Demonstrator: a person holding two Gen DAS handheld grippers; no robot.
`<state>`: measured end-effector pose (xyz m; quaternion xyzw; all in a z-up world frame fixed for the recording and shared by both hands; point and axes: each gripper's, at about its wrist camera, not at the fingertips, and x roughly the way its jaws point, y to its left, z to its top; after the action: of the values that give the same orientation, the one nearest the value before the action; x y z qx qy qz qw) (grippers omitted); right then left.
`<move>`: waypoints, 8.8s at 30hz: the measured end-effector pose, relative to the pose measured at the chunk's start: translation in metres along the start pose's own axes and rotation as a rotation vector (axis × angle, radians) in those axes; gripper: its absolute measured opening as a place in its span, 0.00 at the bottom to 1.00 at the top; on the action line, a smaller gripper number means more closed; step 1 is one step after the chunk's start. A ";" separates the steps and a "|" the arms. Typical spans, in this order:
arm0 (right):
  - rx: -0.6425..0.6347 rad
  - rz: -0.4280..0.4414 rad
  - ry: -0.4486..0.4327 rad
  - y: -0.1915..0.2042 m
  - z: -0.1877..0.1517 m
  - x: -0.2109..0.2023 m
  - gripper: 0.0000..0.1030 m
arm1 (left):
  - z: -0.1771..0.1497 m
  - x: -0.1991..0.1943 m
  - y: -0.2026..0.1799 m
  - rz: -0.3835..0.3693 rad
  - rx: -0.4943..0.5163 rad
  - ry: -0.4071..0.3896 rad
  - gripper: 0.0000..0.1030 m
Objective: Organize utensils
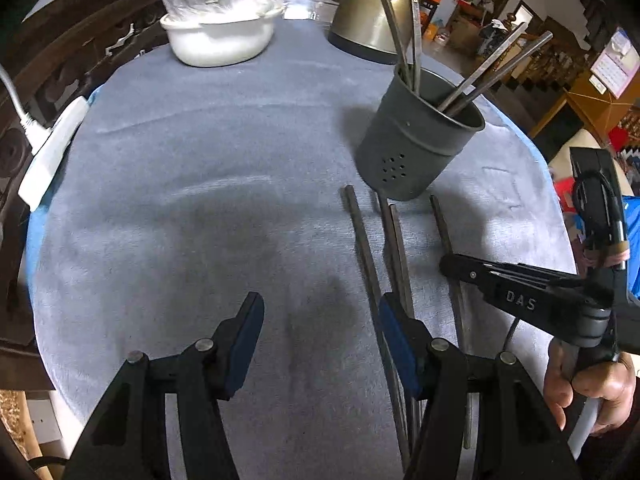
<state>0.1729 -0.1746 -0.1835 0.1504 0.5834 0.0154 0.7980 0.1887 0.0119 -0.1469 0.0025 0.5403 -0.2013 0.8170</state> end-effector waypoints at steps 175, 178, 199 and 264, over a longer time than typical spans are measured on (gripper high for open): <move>0.039 0.314 -0.448 -0.056 -0.062 -0.137 0.36 | -0.015 -0.083 -0.061 0.258 0.042 -0.355 0.61; 0.051 0.308 -0.443 -0.059 -0.063 -0.131 0.36 | -0.020 -0.077 -0.054 0.254 0.021 -0.328 0.61; 0.047 0.310 -0.379 -0.051 -0.072 -0.103 0.36 | -0.055 -0.023 -0.038 0.210 0.012 -0.127 0.61; 0.039 0.348 -0.338 -0.059 -0.082 -0.061 0.36 | -0.043 0.009 -0.018 0.146 -0.061 -0.053 0.23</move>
<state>0.0682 -0.2245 -0.1647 0.2643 0.4069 0.1160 0.8667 0.1476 0.0016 -0.1694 0.0116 0.5227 -0.1247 0.8433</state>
